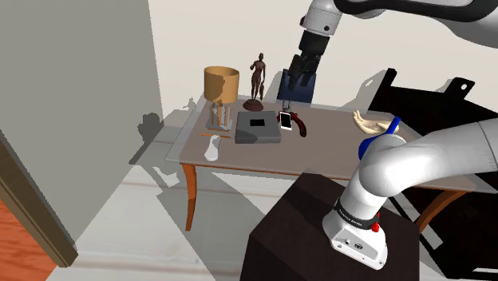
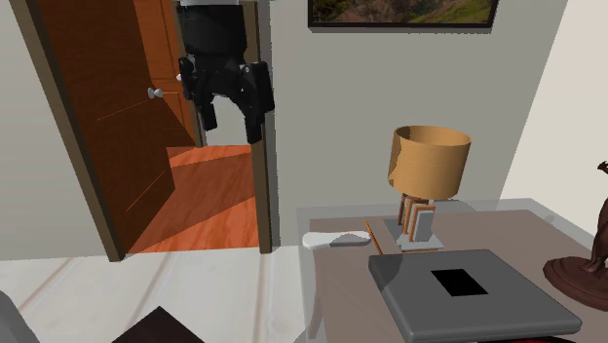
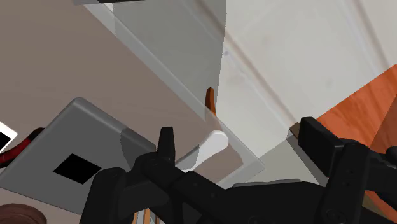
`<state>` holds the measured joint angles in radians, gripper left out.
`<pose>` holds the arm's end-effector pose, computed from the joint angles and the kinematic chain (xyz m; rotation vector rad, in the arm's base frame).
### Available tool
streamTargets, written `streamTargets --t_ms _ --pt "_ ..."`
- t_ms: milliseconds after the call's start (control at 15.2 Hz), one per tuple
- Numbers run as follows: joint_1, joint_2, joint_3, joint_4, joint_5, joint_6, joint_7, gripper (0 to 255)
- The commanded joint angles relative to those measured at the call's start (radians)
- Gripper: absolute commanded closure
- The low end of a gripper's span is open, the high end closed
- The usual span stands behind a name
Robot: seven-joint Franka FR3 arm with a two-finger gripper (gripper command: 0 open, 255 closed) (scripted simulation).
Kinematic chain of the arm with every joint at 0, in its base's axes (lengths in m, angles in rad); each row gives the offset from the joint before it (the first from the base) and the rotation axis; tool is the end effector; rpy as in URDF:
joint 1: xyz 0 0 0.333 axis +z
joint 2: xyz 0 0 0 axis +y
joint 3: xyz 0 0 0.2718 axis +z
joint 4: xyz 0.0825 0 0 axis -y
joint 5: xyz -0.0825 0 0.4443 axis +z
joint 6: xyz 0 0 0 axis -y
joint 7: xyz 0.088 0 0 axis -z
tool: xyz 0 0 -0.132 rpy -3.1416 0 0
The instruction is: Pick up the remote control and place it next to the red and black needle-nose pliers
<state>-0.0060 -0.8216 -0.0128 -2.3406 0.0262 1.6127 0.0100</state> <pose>0.3965 -0.0046 0.5608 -3.1026 0.0388 -0.1456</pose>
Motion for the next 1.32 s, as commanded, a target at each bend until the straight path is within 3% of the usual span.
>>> streamTargets --t_ms 0,594,1254 --pt "0.000 0.000 0.000 0.000 0.000 0.000 0.000 0" --pt "-0.033 0.251 0.084 -0.042 0.039 0.278 0.193 0" --pt "-0.073 0.615 0.149 0.049 0.025 0.532 0.410 0"
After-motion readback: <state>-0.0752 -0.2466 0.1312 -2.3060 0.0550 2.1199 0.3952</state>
